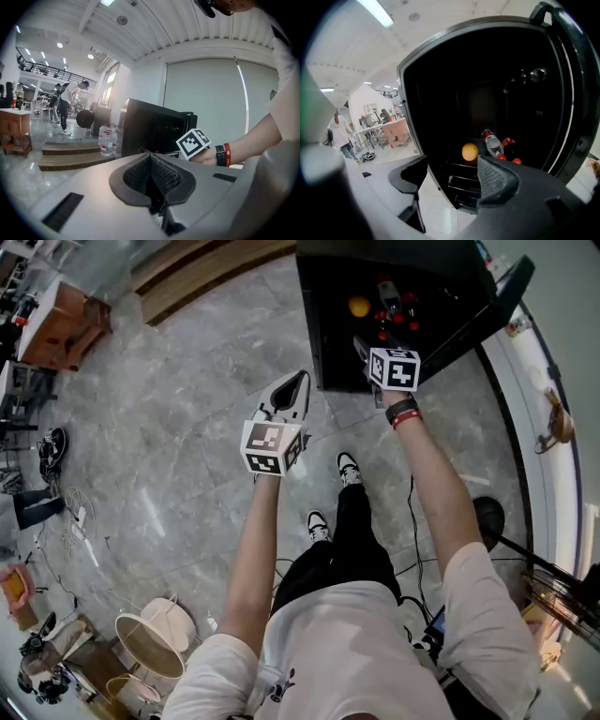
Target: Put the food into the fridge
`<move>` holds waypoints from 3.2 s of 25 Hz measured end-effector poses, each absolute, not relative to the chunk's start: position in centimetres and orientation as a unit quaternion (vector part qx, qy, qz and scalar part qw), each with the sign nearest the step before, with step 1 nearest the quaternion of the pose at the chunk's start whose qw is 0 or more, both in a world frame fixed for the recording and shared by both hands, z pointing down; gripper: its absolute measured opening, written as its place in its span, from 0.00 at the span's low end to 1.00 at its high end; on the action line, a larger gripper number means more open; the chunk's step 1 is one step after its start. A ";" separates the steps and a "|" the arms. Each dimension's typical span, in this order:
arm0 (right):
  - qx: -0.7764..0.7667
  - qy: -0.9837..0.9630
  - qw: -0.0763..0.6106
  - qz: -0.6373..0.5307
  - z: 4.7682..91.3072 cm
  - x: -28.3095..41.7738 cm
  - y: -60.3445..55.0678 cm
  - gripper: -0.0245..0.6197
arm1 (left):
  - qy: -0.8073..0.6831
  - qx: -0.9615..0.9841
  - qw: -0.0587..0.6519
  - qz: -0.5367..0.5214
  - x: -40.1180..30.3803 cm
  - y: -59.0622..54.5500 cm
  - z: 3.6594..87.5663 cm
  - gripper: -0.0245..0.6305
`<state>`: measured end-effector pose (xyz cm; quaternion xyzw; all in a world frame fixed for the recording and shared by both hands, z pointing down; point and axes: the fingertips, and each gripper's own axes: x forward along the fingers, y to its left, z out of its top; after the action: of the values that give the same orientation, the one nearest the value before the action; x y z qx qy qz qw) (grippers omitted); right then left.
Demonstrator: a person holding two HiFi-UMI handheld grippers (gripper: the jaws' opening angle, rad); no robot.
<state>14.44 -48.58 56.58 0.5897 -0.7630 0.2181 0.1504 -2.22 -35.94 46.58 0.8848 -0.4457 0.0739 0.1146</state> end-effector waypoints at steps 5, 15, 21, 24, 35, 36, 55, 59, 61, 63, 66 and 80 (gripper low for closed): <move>0.587 -0.763 0.125 0.241 54.1 14.3 -44.5 0.51 | -0.441 0.887 0.116 0.067 -2.2 -33.9 44.8 0.07; 0.601 -0.754 0.106 0.243 49.2 14.2 -36.1 0.43 | -0.442 0.886 0.103 0.092 -3.2 -30.7 41.4 0.07; 0.606 -0.757 0.117 0.215 45.8 13.7 -30.9 0.40 | -0.443 0.888 0.097 0.078 -2.9 -28.0 38.5 0.07; 0.611 -0.755 0.115 0.209 44.5 13.8 -28.4 0.36 | -0.444 0.888 0.096 0.073 -2.4 -26.5 37.5 0.07; 0.622 -0.756 0.077 0.190 39.3 13.9 -20.7 0.29 | -0.436 0.894 0.086 0.063 -2.2 -21.0 34.9 0.07; 0.623 -0.756 0.075 0.187 38.9 13.9 -20.1 0.29 | -0.434 0.895 0.084 0.062 -2.1 -20.4 34.6 0.07; 0.640 -0.753 0.025 0.151 33.9 13.5 -11.9 0.19 | -0.415 0.907 0.049 0.043 -1.8 -12.8 31.4 0.07; 0.648 -0.748 0.018 0.143 33.3 13.6 -11.0 0.15 | -0.415 0.908 0.040 0.041 -1.9 -12.4 30.8 0.07; 0.651 -0.747 0.014 0.138 32.8 13.6 -10.6 0.13 | -0.414 0.908 0.039 0.038 -2.0 -12.2 30.5 0.07; 0.653 -0.746 0.012 0.130 32.3 13.7 -10.4 0.11 | -0.413 0.909 0.035 0.035 -1.7 -12.0 30.1 0.07; 0.657 -0.744 0.010 0.122 31.7 14.0 -10.1 0.08 | -0.411 0.911 0.031 0.030 -1.3 -12.1 29.5 0.07; 0.653 -0.747 0.020 0.122 31.0 13.2 -9.3 0.06 | -0.413 0.910 0.027 0.016 -2.0 -11.7 28.3 0.07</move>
<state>13.24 -9.30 31.04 0.6532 -0.7470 0.1221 0.0200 -2.03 -11.68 28.31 0.9103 -0.4127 0.0159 0.0272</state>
